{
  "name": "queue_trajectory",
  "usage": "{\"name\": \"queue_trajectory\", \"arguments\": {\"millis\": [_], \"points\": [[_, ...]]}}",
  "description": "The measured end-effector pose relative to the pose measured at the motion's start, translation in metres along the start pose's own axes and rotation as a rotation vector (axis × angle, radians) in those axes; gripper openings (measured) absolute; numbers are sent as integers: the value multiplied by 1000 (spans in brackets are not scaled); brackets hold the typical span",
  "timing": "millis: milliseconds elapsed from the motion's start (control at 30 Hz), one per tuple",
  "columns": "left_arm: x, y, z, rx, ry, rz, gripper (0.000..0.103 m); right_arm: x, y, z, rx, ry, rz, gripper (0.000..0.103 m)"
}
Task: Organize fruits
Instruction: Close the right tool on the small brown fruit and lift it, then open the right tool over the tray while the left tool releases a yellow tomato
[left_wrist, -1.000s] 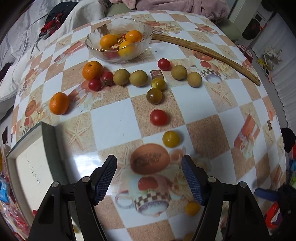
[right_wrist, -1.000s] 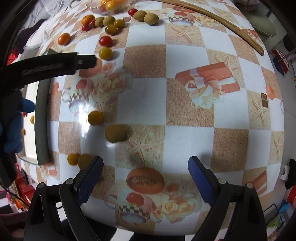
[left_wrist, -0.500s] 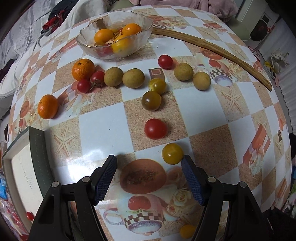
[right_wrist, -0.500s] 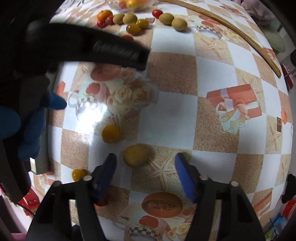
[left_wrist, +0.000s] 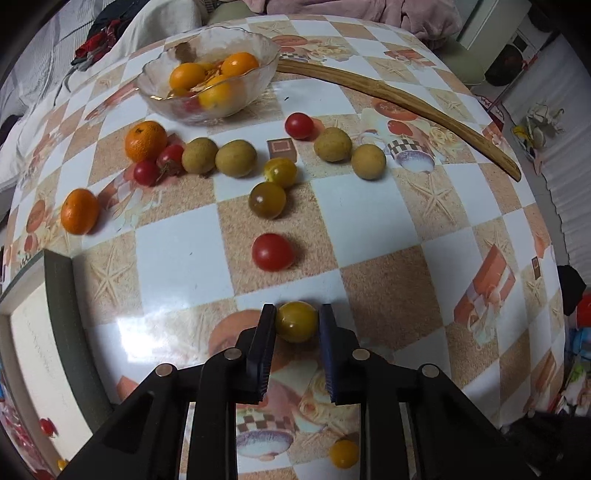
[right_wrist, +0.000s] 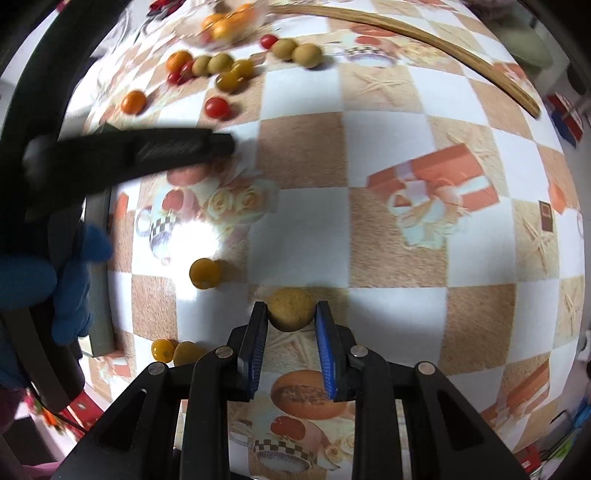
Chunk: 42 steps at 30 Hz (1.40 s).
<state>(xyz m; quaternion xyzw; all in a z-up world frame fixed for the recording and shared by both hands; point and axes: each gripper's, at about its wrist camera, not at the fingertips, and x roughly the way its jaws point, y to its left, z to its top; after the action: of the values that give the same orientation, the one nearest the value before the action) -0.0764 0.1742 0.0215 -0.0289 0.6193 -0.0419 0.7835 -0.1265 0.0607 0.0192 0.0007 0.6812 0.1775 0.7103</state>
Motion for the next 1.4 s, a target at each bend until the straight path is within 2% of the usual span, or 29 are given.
{"name": "queue_trajectory", "arguments": {"millis": [200, 400, 600, 867, 1167, 1400], "points": [[-20, 18, -18, -33, -16, -7, 24, -13, -18, -1, 7, -14, 10, 28], [-48, 46, -41, -83, -51, -16, 24, -31, 0, -13, -22, -20, 4, 28], [-72, 84, -61, -144, -80, -7, 24, -39, 19, -7, -57, -25, 4, 28], [-91, 138, -85, -251, -112, 27, 24, -41, 68, 10, -157, -31, 10, 28], [-98, 208, -112, -384, -127, 76, 24, -30, 145, 31, -294, -16, 36, 28], [-93, 250, -118, -432, -128, 122, 24, -11, 203, 48, -384, 6, 62, 28]]}}
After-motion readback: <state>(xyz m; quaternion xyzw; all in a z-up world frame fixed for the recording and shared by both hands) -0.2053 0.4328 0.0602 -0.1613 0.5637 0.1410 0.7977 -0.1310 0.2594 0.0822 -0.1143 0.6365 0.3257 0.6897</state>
